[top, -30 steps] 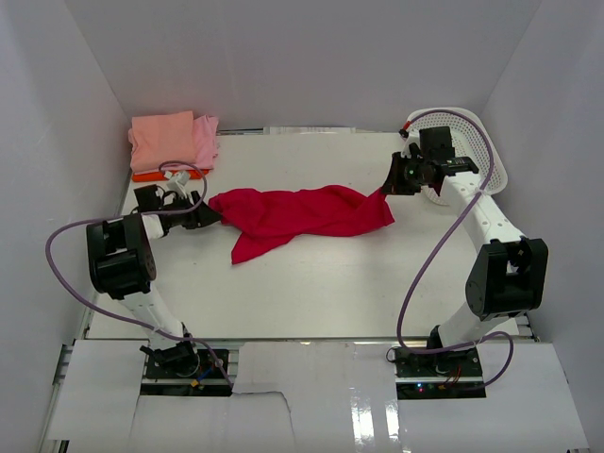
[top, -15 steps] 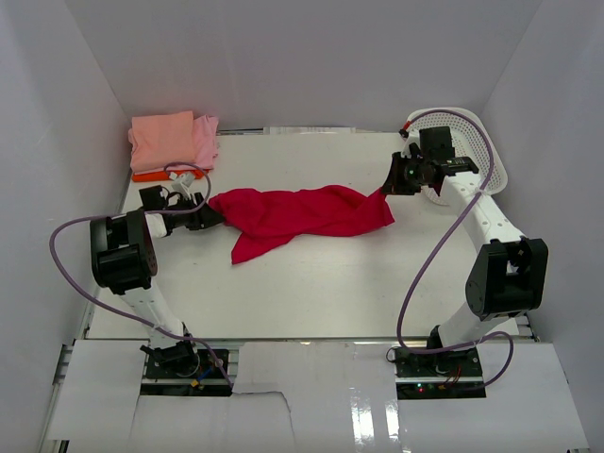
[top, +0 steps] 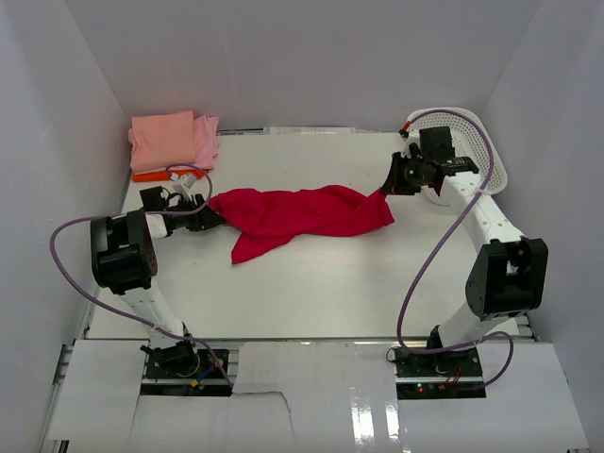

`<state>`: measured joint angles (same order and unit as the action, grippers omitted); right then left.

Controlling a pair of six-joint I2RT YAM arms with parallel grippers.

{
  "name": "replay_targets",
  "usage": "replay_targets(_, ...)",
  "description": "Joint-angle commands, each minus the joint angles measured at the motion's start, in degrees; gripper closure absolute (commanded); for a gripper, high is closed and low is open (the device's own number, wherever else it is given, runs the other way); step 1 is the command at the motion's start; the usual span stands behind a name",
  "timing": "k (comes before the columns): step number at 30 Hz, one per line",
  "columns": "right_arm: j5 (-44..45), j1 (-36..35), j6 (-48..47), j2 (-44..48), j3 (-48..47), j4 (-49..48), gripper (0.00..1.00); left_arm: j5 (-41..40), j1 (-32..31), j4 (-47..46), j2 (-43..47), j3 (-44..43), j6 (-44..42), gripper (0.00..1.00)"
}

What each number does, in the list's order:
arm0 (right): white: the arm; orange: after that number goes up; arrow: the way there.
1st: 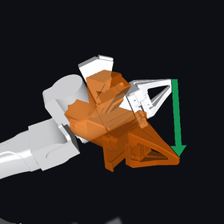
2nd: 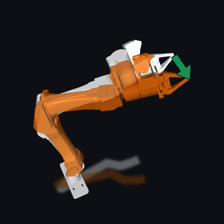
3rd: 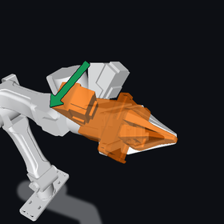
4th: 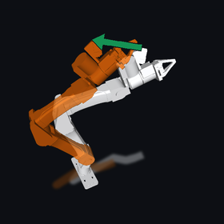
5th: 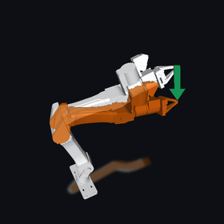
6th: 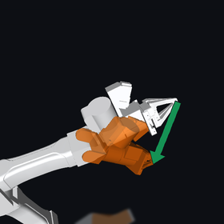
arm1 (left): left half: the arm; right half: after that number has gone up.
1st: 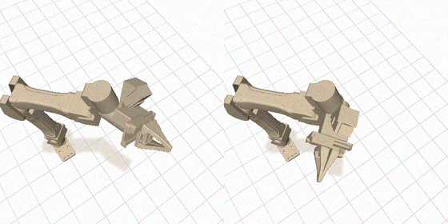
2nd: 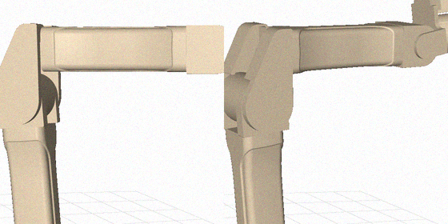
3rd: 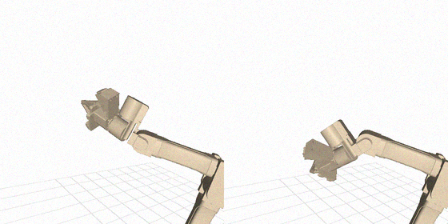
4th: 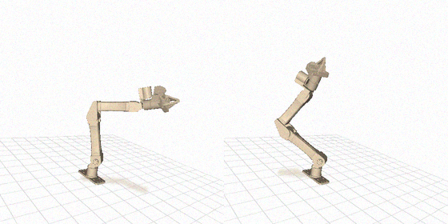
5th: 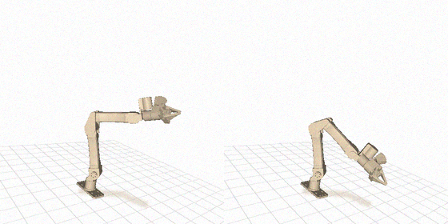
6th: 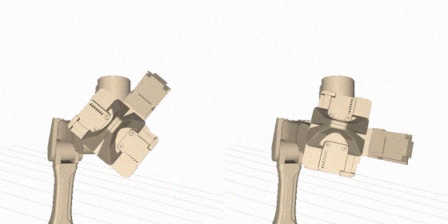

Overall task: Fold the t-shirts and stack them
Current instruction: Flatten out the tshirt

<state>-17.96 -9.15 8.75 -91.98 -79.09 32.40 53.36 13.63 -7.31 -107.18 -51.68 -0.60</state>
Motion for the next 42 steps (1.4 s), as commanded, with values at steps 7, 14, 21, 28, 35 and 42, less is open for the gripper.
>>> replay_targets(7,0.0,-0.2,-0.6,0.3,-2.3,-1.3,0.92,5.5,-0.7,-0.4,1.2,-0.2,-1.5,0.49)
replay_targets(14,0.0,-0.2,-0.7,0.0,-2.3,-1.2,0.92,8.0,-1.7,-0.3,-1.0,-1.1,-1.5,0.51)
replay_targets(21,0.1,-0.2,-0.7,-0.2,-2.8,-0.9,0.92,9.7,-1.8,0.4,-2.2,-2.0,-1.5,0.80)
replay_targets(28,0.2,-0.2,-0.7,-0.3,-3.0,-0.8,0.92,8.8,-1.8,1.6,-2.1,-2.9,-1.5,1.00)
replay_targets(35,-0.1,-0.2,-0.6,-1.4,-4.1,0.4,0.92,-7.7,-1.8,6.1,5.4,-5.8,3.3,1.00)
replay_targets(42,0.6,-0.2,-0.8,-2.9,-10.8,4.2,0.92,-22.0,-1.8,14.1,16.7,-11.6,10.9,1.00)
